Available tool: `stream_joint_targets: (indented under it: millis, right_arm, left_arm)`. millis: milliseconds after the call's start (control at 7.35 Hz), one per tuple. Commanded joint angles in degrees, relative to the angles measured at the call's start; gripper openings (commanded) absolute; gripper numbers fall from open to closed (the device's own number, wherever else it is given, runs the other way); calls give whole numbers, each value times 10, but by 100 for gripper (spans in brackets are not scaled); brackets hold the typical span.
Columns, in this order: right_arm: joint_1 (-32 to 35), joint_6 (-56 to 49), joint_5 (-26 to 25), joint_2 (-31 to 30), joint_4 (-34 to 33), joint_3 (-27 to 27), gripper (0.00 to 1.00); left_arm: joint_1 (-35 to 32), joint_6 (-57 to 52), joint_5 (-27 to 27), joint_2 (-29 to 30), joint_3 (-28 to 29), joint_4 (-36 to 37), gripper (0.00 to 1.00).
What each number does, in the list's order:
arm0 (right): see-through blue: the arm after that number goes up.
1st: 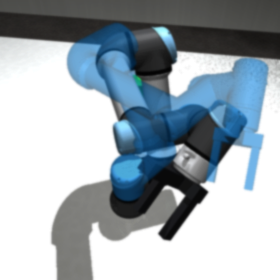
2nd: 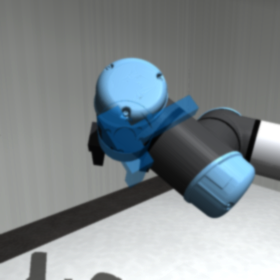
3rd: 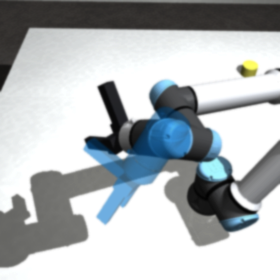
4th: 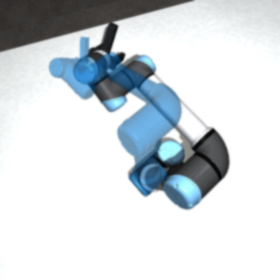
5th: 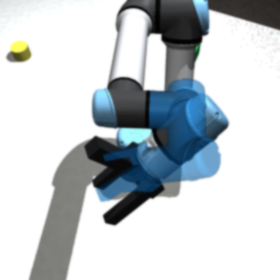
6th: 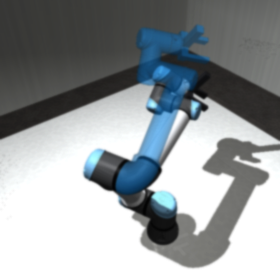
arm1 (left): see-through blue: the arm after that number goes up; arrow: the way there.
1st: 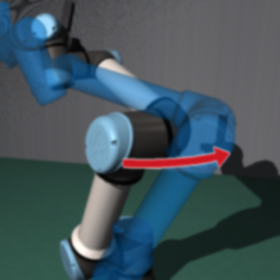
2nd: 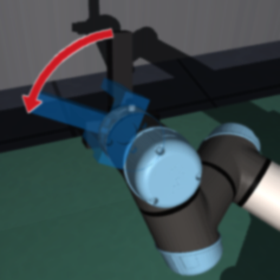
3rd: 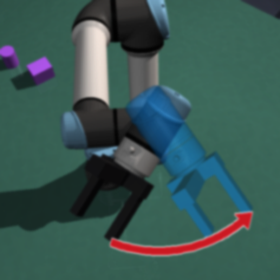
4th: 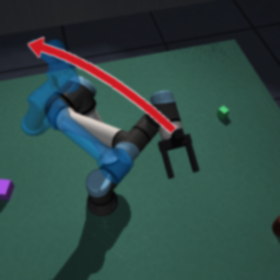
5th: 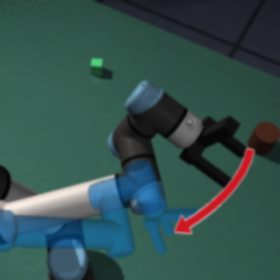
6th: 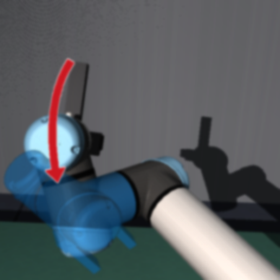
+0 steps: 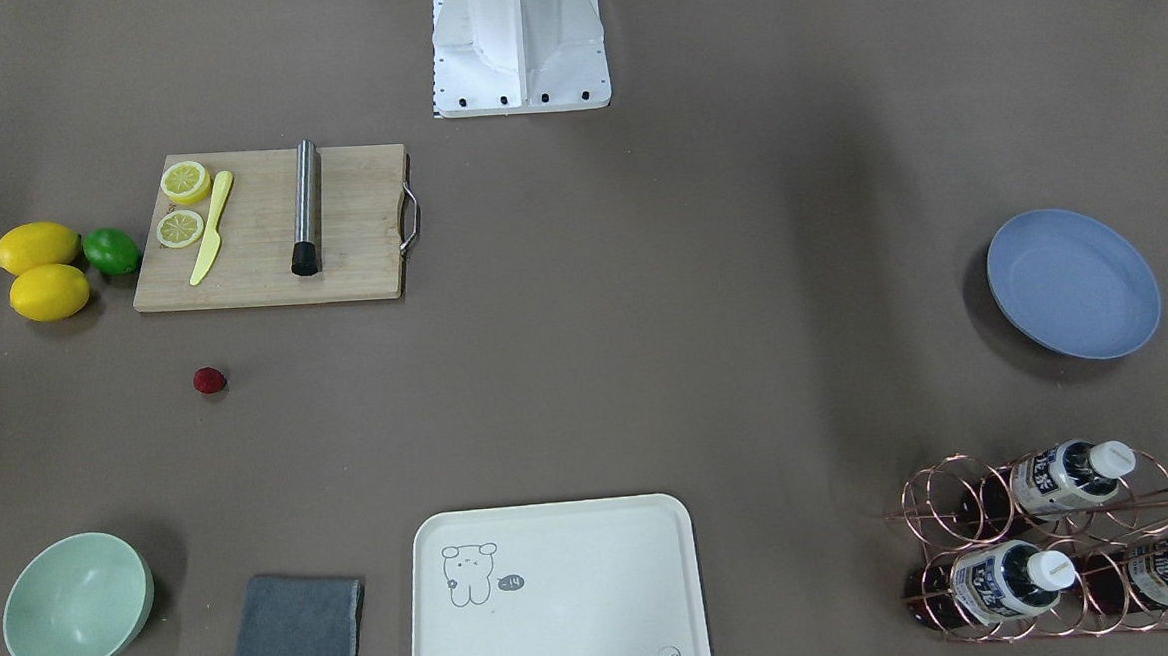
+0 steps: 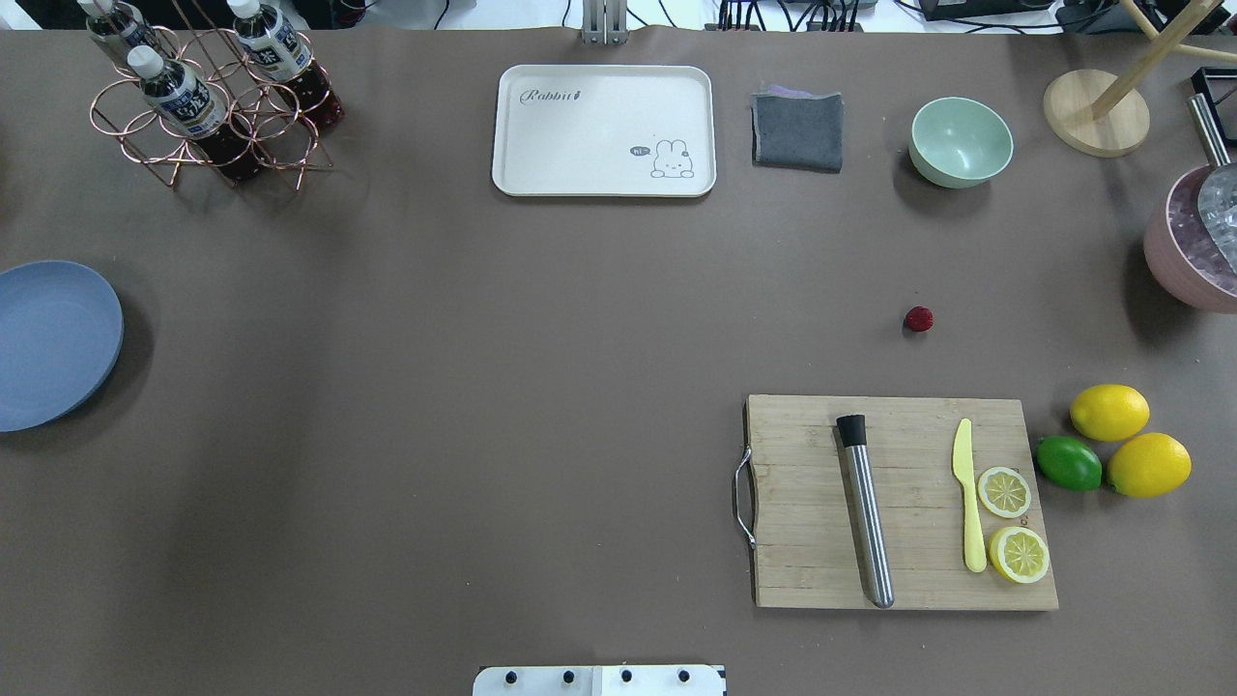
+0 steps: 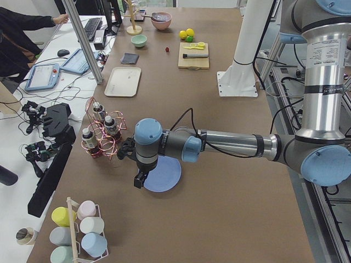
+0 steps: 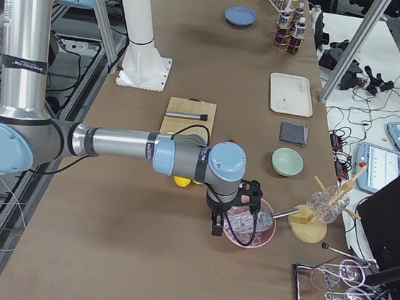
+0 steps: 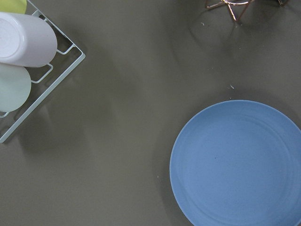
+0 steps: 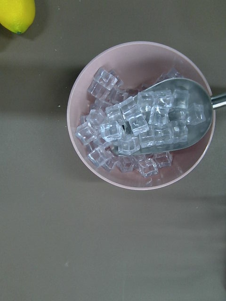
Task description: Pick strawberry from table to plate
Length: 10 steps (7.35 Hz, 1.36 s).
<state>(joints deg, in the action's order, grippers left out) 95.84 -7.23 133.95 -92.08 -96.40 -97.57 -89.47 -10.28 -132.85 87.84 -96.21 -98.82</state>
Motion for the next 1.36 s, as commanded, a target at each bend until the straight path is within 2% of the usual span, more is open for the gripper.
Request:
stream_joint_targets:
  millis: [0, 272, 408, 816, 952, 1224]
  right_arm:
    - [-20, 53, 12, 9, 1, -16, 100]
    - [-64, 133, 12, 10, 13, -48, 100]
    - [-91, 194, 12, 9, 55, -50, 100]
    - [-179, 389, 7, 10, 190, -48, 100]
    - [-204, 437, -3, 16, 215, -49, 100]
    - [-231, 475, -19, 32, 218, -50, 100]
  left_arm:
    - [3, 58, -2, 3, 27, -47, 98]
    - [35, 142, -3, 8, 128, -210, 98]
    - [54, 170, -3, 14, 162, -262, 98]
    - [100, 217, -19, 14, 227, -354, 98]
    - [114, 236, -25, 14, 245, -385, 98]
    - [128, 257, -25, 14, 268, -419, 98]
